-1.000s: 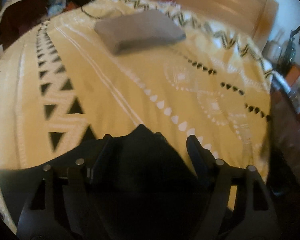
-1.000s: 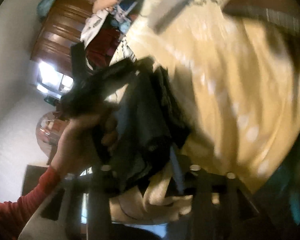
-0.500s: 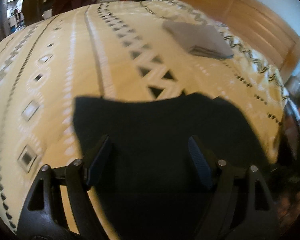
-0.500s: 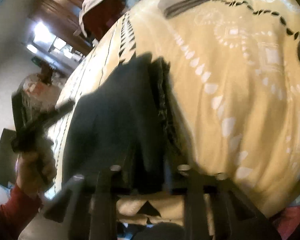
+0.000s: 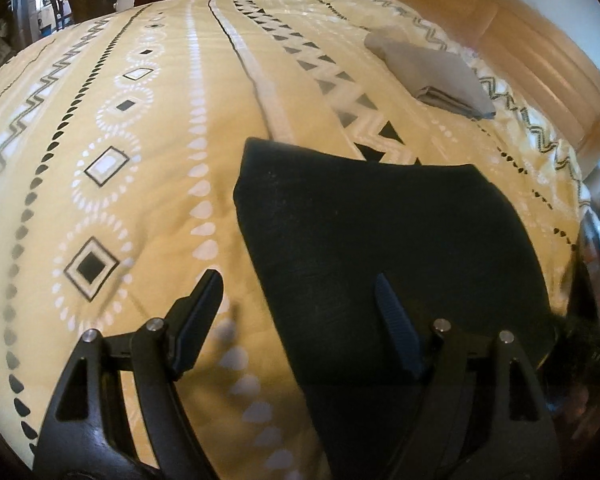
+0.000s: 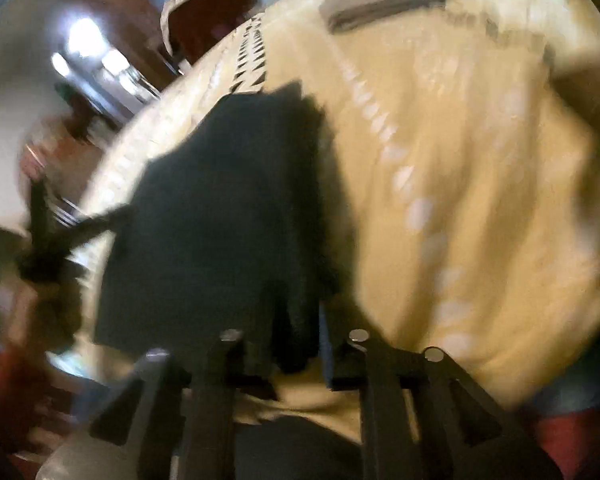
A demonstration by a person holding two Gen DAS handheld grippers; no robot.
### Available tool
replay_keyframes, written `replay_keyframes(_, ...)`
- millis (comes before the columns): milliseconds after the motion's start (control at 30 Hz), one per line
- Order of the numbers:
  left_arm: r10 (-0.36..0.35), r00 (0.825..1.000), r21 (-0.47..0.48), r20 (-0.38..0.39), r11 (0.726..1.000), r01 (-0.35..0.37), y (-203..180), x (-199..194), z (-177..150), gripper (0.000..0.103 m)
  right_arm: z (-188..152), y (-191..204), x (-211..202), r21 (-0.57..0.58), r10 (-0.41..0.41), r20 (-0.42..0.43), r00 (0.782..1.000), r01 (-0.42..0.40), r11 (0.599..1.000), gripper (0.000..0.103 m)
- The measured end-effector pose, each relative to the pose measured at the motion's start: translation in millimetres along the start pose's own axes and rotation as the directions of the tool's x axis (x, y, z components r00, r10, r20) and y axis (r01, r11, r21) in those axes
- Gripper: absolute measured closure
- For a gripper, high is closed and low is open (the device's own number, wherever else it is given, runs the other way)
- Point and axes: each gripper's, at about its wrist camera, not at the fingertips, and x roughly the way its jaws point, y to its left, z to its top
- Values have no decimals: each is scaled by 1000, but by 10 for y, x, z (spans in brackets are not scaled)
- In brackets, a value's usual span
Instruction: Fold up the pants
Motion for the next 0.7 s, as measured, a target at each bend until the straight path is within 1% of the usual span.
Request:
replay_keyframes(33,-4,1000,2,1,1000,4,4,-32,-27,25,46,14,-126,-33,-46,35,998,47,998,71)
replay_keyframes(67,-7,1000,1,-1,1000,7,6,-46,-61,25,137,76,-286,-61,-94,97,991,101,993,70)
replay_keyframes(100,-13,1000,-1,-9,1000,13,3,-39,-95,25,261,117,-375,-66,-85,136,987,95,993,70)
replay_keyframes(133,-16,1000,0,-23,1000,16,-8,-15,-145,25,381,139,-380,-65,-55,145,988,65,996,71)
replay_keyframes(167,-15,999,1,-33,1000,15,-23,9,-205,25,569,177,-307,-66,-4,137,991,13,998,77)
replay_keyframes(200,-19,999,-3,-37,1000,19,-29,16,-241,25,708,219,-204,-77,23,123,992,-14,997,84)
replay_keyframes(233,-29,999,-11,-39,1000,29,-39,17,-282,25,868,286,-29,-106,30,102,994,-19,994,85)
replay_keyframes(267,-35,999,-14,-41,999,35,-46,19,-302,25,1037,361,204,-137,14,72,997,-4,990,85)
replay_keyframes(300,-31,999,-8,-41,1000,30,-65,19,-315,25,1125,398,353,-156,20,38,999,-14,988,85)
replay_keyframes(333,-19,999,-1,-39,1000,19,-80,14,-317,25,1223,447,531,-177,41,-12,999,-42,983,85)
replay_keyframes(367,-12,999,3,-36,1000,12,-90,6,-313,25,1290,501,702,-199,50,-49,998,-58,978,85)
replay_keyframes(400,-5,999,6,-34,1000,5,-93,-9,-304,24,1337,536,864,-224,38,-74,997,-54,973,85)
replay_keyframes(433,2,1000,8,-31,1000,-1,-90,-25,-297,24,1352,526,1001,-239,22,-104,994,-47,970,87)
replay_keyframes(467,13,1000,11,-27,1000,-13,-86,-46,-291,24,1360,483,1071,-237,13,-114,993,-40,971,99)
replay_keyframes(500,28,999,17,-21,999,-28,-76,-75,-289,24,1368,397,1076,-225,30,-115,993,-55,973,103)
replay_keyframes(533,51,999,27,-14,998,-50,-59,-108,-287,23,1398,302,1041,-204,34,-115,993,-57,977,103)
replay_keyframes(567,71,997,36,-11,997,-71,-49,-122,-288,23,1415,229,978,-183,24,-101,995,-42,982,103)
replay_keyframes(633,121,993,63,-1,991,-121,-45,-146,-275,22,1429,100,775,-157,-48,-50,998,40,987,85)
replay_keyframes(667,135,991,71,4,988,-135,-52,-151,-269,22,1407,57,673,-138,-53,-39,998,47,989,80)
replay_keyframes(700,152,988,76,7,986,-152,-63,-156,-261,22,1368,29,570,-120,-20,-35,999,16,993,80)
